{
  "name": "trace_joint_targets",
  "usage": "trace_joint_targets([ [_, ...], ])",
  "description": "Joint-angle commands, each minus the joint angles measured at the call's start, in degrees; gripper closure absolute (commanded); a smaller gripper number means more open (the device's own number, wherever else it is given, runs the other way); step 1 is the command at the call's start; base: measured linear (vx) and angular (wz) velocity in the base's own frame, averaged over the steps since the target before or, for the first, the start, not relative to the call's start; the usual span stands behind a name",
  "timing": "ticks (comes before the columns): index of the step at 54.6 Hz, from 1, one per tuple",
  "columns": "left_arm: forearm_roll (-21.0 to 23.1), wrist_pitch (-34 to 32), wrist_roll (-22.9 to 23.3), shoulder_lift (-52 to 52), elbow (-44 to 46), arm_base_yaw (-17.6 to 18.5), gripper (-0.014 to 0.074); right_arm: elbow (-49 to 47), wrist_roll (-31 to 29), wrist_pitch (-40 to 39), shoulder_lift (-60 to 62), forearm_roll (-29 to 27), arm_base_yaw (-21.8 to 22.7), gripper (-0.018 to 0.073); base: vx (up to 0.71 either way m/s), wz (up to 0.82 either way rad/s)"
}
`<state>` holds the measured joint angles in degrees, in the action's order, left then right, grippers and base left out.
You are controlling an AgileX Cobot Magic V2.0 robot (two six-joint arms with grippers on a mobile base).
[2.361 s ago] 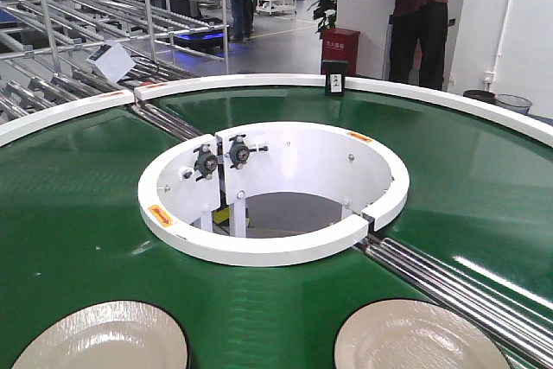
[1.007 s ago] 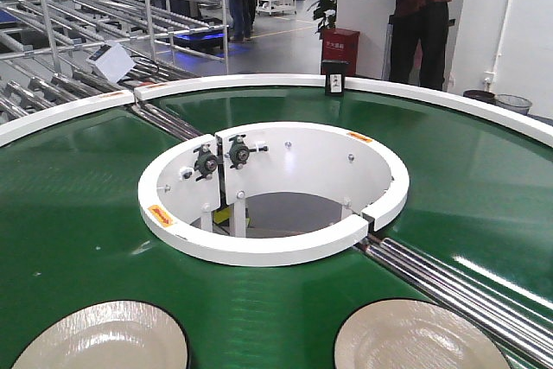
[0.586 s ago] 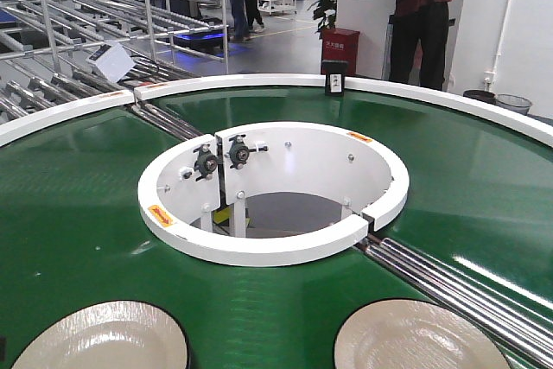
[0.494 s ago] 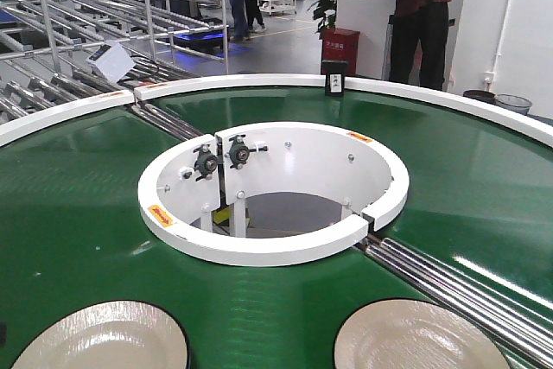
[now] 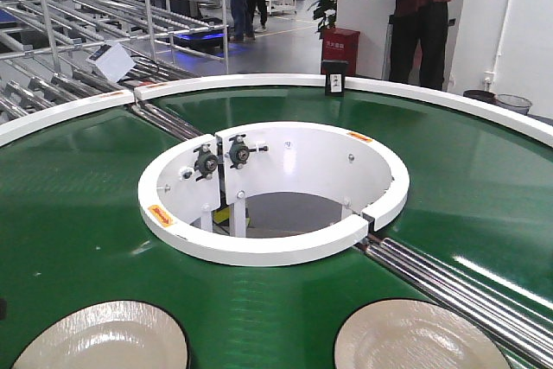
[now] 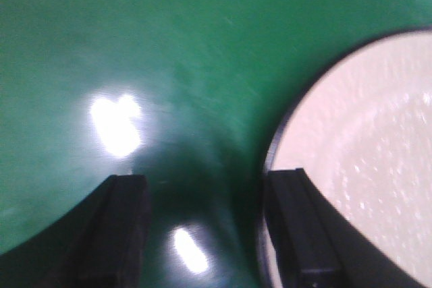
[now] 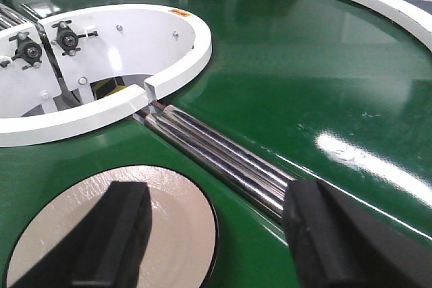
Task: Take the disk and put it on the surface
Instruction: 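Lower the left gripper and pinch the rim of the nearer cream plate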
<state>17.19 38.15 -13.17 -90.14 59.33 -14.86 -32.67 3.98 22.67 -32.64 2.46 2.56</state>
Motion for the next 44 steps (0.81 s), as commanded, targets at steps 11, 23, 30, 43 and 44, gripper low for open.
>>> trace_joint_targets([
  [11, 24.1, -1.1, -20.3, -6.2, 2.0, 0.0, 0.0101, -1.9, -0.6, -4.6, -0.4, 0.5, 0.2, 0.0067, 0.00, 0.00],
  [23, 30.5, 3.4, -26.7, -11.3, 2.0, 0.0, 0.0101, -1.9, -0.6, -4.6, -0.4, 0.5, 0.2, 0.0067, 0.00, 0.00],
  [30, 33.8, 5.5, -27.3, -12.5, 2.0, 0.1, 0.0117, -1.9, -0.6, -4.6, -0.4, 0.5, 0.2, 0.0067, 0.00, 0.00],
  [43, 37.8, 10.6, -29.8, -12.4, 2.0, 0.1, 0.0316, -1.9, -0.4, -4.1, -0.4, 0.0, 0.2, 0.0068, 0.00, 0.00],
  [44, 37.9, 10.9, -29.8, -12.4, 2.0, 0.1, 0.0336, -1.9, -0.4, -3.9, -0.4, 0.0, 0.2, 0.0068, 0.00, 0.00],
])
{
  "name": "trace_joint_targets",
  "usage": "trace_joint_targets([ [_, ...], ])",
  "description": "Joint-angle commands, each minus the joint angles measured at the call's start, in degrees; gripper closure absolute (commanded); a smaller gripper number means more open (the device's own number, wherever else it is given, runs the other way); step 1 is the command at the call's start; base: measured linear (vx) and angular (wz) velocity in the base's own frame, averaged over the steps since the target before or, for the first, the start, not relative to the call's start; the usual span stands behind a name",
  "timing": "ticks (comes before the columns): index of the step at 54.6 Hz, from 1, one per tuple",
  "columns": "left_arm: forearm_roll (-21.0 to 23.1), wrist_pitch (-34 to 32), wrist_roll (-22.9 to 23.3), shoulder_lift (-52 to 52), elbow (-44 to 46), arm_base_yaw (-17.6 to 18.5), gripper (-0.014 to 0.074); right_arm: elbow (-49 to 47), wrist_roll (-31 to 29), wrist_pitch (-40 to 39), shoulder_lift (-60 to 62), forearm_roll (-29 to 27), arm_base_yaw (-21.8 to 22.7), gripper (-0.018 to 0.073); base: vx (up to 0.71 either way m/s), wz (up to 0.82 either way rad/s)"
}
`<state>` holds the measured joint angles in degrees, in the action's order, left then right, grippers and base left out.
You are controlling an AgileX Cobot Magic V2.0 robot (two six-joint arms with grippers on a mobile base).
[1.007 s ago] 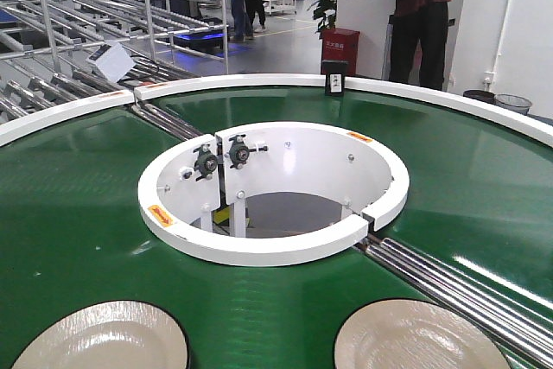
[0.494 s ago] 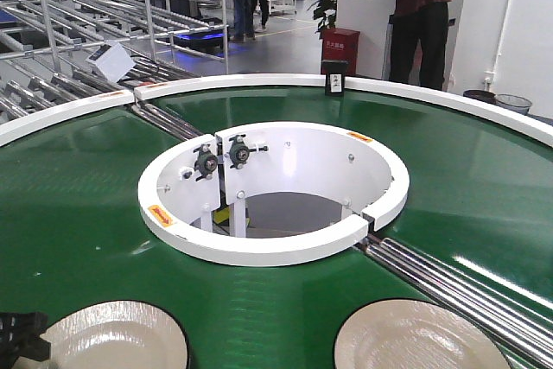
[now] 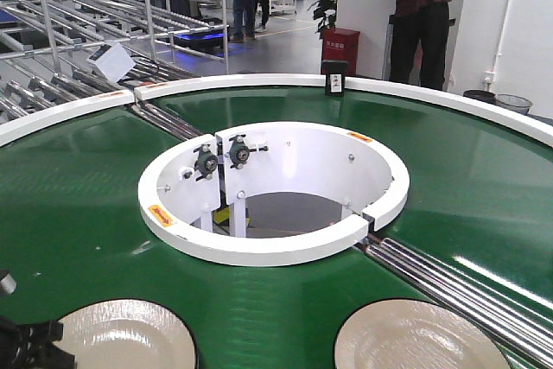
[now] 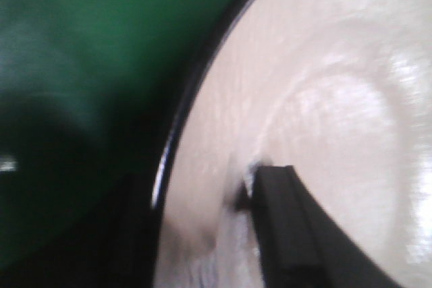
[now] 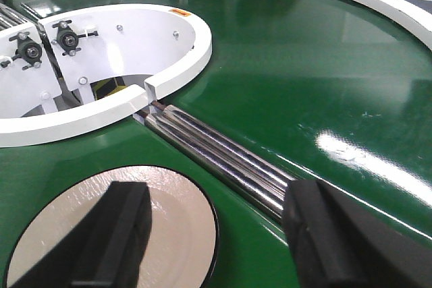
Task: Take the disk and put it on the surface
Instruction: 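Lower the left gripper and pinch the rim of the nearer cream plate, then lower the right gripper and pinch the rim of the other cream plate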
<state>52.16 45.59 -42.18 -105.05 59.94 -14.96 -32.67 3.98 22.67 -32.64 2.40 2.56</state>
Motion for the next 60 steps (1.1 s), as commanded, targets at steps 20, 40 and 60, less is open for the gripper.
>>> trace_joint_targets([
  [20, 7.7, 11.3, 6.6, 2.8, 1.4, 0.1, 0.0605, -8.5, 7.2, 12.2, -7.5, -10.8, 0.2, 0.0068, 0.00, 0.00],
  [40, 11.3, 12.2, 6.8, 6.6, 1.8, 0.1, 0.0604, -31.9, 6.9, 28.6, -34.9, 0.3, 0.4, 0.0068, 0.00, 0.00],
  [60, 11.3, 12.9, 7.1, 9.5, 1.8, 0.1, 0.0604, -31.8, -7.7, 26.2, -58.3, -24.2, 14.7, 0.0075, 0.00, 0.00],
])
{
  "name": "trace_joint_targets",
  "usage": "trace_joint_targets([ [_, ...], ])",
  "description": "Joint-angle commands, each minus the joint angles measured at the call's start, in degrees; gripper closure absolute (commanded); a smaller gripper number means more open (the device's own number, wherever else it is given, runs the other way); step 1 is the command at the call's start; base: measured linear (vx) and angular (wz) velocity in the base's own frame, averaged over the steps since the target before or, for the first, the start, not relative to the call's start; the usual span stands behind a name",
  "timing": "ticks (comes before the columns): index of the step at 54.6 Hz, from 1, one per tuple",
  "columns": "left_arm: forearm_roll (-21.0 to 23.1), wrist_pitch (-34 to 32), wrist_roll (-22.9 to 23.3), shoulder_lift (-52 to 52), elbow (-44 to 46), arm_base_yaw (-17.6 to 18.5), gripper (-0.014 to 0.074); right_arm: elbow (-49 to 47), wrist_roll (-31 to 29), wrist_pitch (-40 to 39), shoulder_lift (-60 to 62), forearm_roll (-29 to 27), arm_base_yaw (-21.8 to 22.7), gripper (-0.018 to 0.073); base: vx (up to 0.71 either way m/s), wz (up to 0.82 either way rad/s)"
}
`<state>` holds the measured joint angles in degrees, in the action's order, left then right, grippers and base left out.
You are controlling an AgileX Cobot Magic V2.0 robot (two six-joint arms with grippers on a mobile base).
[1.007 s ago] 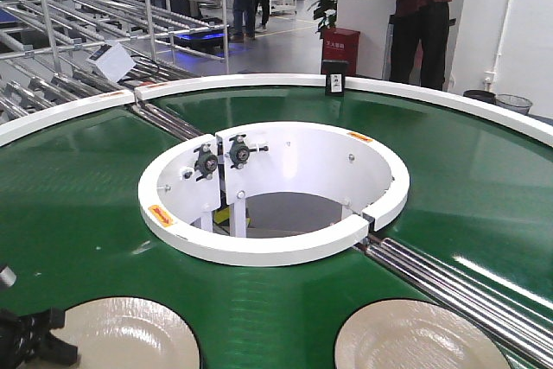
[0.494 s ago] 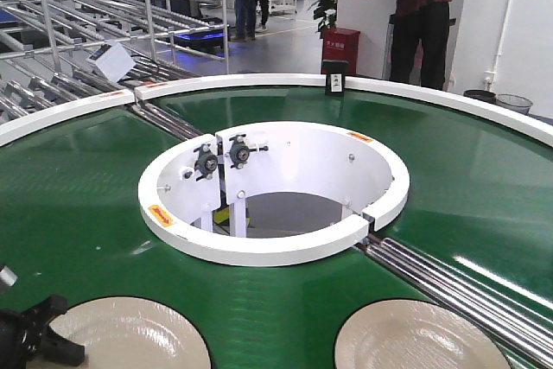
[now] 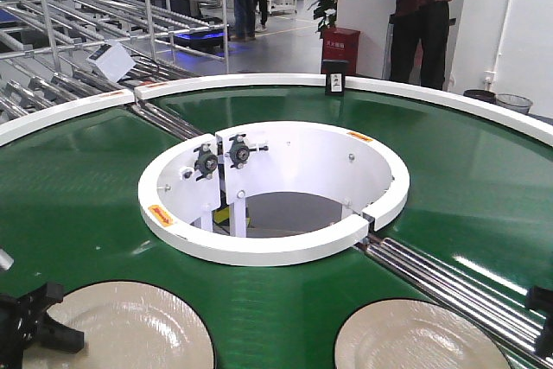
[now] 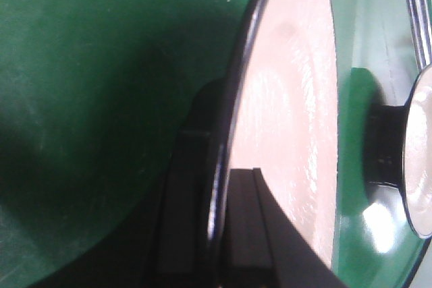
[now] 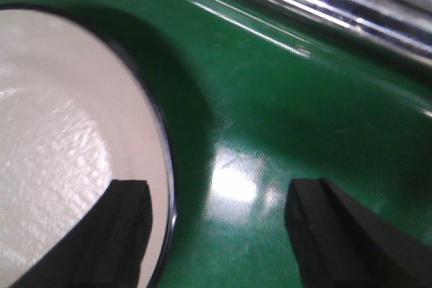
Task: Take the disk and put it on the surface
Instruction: 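Lower the right gripper and pinch the rim of the other cream plate, then lift both held plates upright off the green conveyor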
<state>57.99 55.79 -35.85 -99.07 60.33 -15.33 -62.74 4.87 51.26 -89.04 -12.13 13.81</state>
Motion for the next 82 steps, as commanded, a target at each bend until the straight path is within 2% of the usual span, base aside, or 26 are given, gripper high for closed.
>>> trace_joint_targets([
  [1, 5.4, 2.6, 0.7, 3.6, 1.4, 0.4, 0.0604, -1.8, -11.8, -2.1, -3.0, -12.7, 4.0, 0.0078, 0.00, 0.00],
  [5, 5.1, 2.5, 0.7, 3.6, 1.4, 0.4, 0.0604, -1.8, -23.0, -0.7, -6.2, -22.3, 5.1, 0.0089, 0.00, 0.00],
  [9, 5.2, 2.6, 0.7, 3.6, 1.4, 0.4, 0.0604, -1.8, -32.1, 0.4, -9.1, -27.9, 5.0, 0.0098, 0.00, 0.00],
  [15, 5.2, 2.8, 0.7, 3.6, 1.4, 0.4, 0.0604, -1.8, -39.0, 0.7, -12.8, -34.2, 5.0, 0.0103, 0.00, 0.00],
  [19, 5.2, 2.9, 0.7, 3.6, 1.4, 0.4, 0.0604, -1.8, -42.1, 0.7, -15.0, -35.7, 5.0, 0.0103, 0.00, 0.00],
  [31, 5.2, 3.0, 0.7, 3.6, 1.4, 0.4, 0.0604, -1.8, -44.4, 3.3, -18.9, -39.2, 5.0, 0.0127, 0.00, 0.00],
  [39, 5.2, 2.2, 0.7, 3.6, 1.4, 0.4, 0.0604, -1.8, -48.8, 6.6, -19.1, -45.0, 4.7, 0.0242, 0.00, 0.00],
  [45, 5.2, 1.8, 0.7, 3.6, 1.4, 0.4, 0.0604, -1.8, -50.7, 6.9, -19.1, -46.4, 3.4, 0.0330, 0.00, 0.00],
  [56, 5.2, 3.2, -0.9, 3.6, 1.4, 0.4, 0.0604, -1.8, -50.5, 7.3, -19.1, -46.9, 1.4, 0.0455, 0.00, 0.00],
  [66, 5.3, 4.9, -1.2, 3.6, 1.4, 0.4, 0.0604, -1.9, -50.5, 12.0, -18.6, -51.7, 1.6, 0.0574, 0.00, 0.00],
  [76, 5.5, 5.3, -1.2, 3.6, 1.4, 0.4, 0.0604, -1.9, -50.5, 14.5, -15.7, -57.0, 1.6, 0.0567, 0.00, 0.00],
  [82, 5.9, 6.5, -1.2, 3.6, 1.4, 0.4, 0.0604, -1.9, -48.5, 14.2, -12.2, -59.2, 1.6, 0.0567, 0.00, 0.00],
])
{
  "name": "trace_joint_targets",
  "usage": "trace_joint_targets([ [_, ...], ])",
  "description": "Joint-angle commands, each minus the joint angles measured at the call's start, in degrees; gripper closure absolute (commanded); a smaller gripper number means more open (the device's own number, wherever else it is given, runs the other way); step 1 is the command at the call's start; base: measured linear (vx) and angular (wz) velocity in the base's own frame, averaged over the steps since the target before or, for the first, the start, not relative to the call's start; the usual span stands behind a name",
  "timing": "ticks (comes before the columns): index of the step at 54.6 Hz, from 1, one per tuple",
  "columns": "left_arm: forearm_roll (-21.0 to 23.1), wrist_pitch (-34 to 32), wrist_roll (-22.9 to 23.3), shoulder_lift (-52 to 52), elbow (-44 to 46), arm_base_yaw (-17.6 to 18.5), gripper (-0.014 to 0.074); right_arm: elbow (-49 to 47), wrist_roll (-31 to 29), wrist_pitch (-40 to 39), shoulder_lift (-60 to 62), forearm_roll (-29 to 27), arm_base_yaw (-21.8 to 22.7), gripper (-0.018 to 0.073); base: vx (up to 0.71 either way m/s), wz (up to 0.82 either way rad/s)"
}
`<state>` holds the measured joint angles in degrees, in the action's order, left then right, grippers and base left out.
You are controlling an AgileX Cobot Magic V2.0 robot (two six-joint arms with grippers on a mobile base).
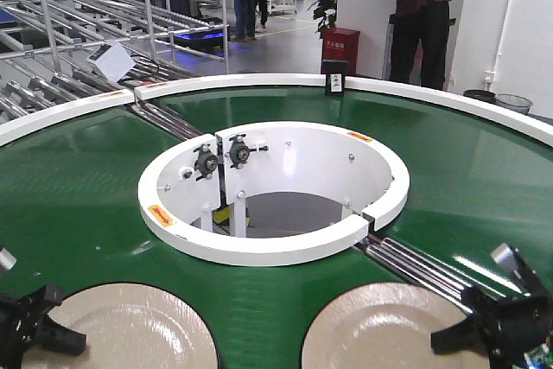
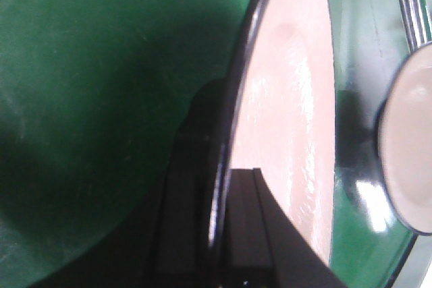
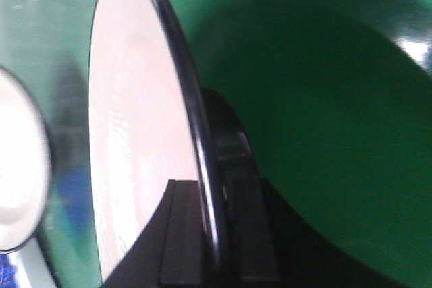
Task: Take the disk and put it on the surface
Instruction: 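Lift both held plates upright off the green conveyor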
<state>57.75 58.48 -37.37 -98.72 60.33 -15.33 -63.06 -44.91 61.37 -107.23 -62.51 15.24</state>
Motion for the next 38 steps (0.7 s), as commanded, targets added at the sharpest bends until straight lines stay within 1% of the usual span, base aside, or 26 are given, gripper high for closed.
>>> trace_joint_targets([
  [1, 6.5, 4.1, 0.3, 3.2, 1.4, 0.4, 0.0604, -1.6, 1.6, 4.0, 6.8, -9.3, 0.2, 0.0567, 0.00, 0.00],
  [6, 9.4, 7.2, 0.4, 3.2, 1.4, 0.5, 0.0604, -1.6, 4.2, 3.0, 11.5, -11.2, 0.2, 0.0567, 0.00, 0.00],
  [11, 13.0, 9.3, 0.5, 3.2, 1.4, 0.6, 0.0603, -1.6, 8.9, 0.8, 16.5, -13.0, 0.2, 0.0566, 0.00, 0.00],
  [13, 13.7, 10.1, 0.9, 3.2, 1.4, 0.8, 0.0602, -1.7, 10.5, 0.2, 18.4, -13.4, -0.1, 0.0566, 0.00, 0.00],
  [18, 16.0, 11.8, 1.8, 3.2, 1.4, 1.9, 0.0600, -3.4, 13.3, -1.0, 22.9, -12.4, -1.5, 0.0566, 0.00, 0.00],
  [21, 17.2, 11.9, 2.6, 3.7, 1.4, 3.7, 0.0598, -5.0, 16.1, -2.1, 24.9, -11.8, -3.1, 0.0566, 0.00, 0.00],
  [25, 17.7, 10.4, 2.8, 4.9, 1.4, 6.0, 0.0598, -8.2, 20.0, -4.5, 26.8, -10.7, -5.3, 0.0566, 0.00, 0.00],
  [29, 17.7, 6.4, 4.2, 7.6, 1.4, 9.0, 0.0598, -11.8, 24.7, -6.8, 27.3, -7.9, -7.7, 0.0566, 0.00, 0.00],
  [34, 17.7, 1.2, 7.4, 11.8, 1.4, 12.3, 0.0598, -15.1, 31.7, -8.0, 27.3, -4.0, -10.0, 0.0566, 0.00, 0.00],
  [38, 17.7, -1.8, 10.9, 14.9, 1.4, 14.2, 0.0598, -16.8, 34.2, -9.4, 27.3, -2.0, -11.8, 0.0566, 0.00, 0.00],
])
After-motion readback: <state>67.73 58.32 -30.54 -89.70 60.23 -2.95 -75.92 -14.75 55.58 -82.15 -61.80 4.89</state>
